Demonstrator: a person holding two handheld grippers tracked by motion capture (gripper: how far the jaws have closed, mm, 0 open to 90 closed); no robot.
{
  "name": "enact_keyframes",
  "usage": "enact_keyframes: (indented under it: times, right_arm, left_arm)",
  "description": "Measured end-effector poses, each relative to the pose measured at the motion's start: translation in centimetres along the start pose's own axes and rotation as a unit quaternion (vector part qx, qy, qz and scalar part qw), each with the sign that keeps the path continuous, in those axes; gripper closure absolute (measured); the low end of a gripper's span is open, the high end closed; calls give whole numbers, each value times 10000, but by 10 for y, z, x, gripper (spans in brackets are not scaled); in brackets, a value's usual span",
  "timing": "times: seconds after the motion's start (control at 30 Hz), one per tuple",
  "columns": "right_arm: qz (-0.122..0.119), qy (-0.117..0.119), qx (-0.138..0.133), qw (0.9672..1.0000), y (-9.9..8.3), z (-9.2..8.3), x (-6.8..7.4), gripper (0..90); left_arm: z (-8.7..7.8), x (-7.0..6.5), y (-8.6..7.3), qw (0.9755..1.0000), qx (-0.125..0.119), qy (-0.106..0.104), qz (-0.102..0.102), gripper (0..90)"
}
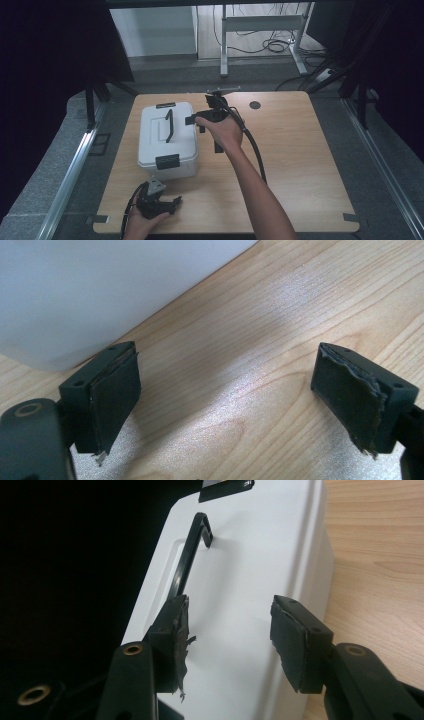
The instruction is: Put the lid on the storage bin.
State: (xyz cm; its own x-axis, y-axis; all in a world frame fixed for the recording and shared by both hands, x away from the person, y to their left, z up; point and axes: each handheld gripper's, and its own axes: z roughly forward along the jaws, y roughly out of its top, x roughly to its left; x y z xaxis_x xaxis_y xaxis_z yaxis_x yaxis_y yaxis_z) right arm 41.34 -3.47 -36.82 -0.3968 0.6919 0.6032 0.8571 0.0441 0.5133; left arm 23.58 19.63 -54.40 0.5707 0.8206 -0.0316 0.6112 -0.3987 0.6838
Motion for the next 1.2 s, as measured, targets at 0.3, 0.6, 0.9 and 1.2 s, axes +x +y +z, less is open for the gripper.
enact_keyframes:
  times: [0.3,0.6,0.9,1.2]
  right_arm:
    - [-151,206,-134,9996,-28,-33,-23,478]
    - [-165,174,-264,9994,-72,-63,-58,460]
    - [14,111,-299,9995,-126,-88,-99,457]
    - [168,109,-398,9990,-141,-92,-120,454]
  left_arm:
    - [0,0,0,10000,8,0,5,124]
    - [0,0,0,10000,-14,12,-9,125]
    - [0,0,0,10000,-13,4,1,124]
    - [1,0,0,10000,-17,11,-37,122]
